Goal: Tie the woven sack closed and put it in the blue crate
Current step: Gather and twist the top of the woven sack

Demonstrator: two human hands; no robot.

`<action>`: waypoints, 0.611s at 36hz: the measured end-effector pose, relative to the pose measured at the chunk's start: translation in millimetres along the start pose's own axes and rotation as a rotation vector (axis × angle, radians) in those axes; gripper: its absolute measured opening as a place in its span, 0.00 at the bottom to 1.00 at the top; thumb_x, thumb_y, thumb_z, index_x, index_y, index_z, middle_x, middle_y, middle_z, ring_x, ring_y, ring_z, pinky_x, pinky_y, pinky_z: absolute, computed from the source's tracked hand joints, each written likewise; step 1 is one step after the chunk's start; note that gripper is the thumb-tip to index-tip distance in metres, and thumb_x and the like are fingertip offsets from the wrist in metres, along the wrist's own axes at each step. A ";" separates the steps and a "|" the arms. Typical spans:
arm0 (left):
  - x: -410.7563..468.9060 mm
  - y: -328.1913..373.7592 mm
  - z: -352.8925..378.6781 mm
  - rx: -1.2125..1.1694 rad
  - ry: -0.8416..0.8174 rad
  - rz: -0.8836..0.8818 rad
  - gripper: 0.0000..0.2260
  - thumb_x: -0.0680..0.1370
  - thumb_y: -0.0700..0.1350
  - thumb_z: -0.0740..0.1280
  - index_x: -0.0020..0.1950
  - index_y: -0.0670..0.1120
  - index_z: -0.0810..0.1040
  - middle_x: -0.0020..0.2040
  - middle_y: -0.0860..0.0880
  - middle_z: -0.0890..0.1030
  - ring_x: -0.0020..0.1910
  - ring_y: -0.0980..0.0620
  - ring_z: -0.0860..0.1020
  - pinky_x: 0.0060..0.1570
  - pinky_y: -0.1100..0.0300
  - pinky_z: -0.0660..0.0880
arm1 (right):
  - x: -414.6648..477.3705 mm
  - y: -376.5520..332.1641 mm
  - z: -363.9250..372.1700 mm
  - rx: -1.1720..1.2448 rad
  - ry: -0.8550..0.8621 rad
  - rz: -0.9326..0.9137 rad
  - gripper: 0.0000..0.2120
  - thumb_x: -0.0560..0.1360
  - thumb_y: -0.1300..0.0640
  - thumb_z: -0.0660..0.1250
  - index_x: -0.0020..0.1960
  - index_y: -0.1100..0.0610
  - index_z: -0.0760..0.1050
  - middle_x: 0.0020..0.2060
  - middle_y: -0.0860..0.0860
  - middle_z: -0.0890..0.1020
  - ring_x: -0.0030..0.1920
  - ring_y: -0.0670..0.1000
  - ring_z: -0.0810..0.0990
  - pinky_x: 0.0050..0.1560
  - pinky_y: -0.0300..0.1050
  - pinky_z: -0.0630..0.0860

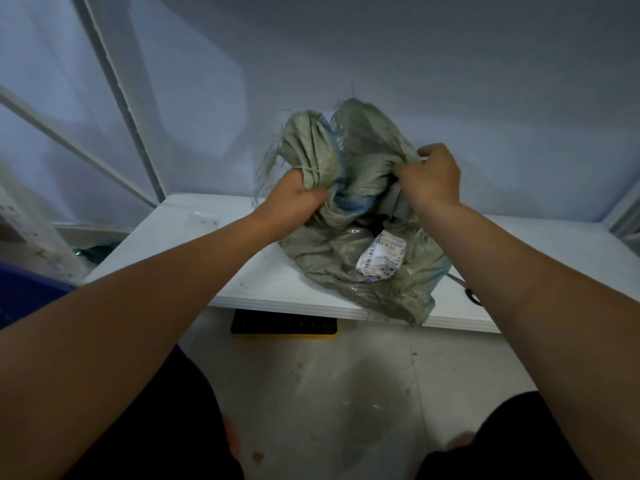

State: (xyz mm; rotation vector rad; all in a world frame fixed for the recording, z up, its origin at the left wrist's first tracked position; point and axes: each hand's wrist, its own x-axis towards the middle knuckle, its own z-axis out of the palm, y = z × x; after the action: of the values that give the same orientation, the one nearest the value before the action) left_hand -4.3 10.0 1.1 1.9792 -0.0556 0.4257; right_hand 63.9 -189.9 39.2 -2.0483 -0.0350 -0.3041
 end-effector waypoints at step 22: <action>24.2 -54.5 -36.1 -0.007 0.681 -0.363 0.08 0.77 0.44 0.67 0.53 0.42 0.81 0.52 0.44 0.83 0.52 0.45 0.81 0.57 0.51 0.79 | 93.0 95.9 -6.7 0.894 0.062 0.735 0.24 0.73 0.45 0.59 0.63 0.53 0.81 0.57 0.52 0.86 0.54 0.57 0.85 0.60 0.59 0.78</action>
State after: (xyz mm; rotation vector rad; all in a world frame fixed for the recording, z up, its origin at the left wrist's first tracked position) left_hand 21.0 69.5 -25.0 1.6956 0.7169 0.8262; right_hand 167.3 -251.4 -19.3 -1.0553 0.5195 0.1121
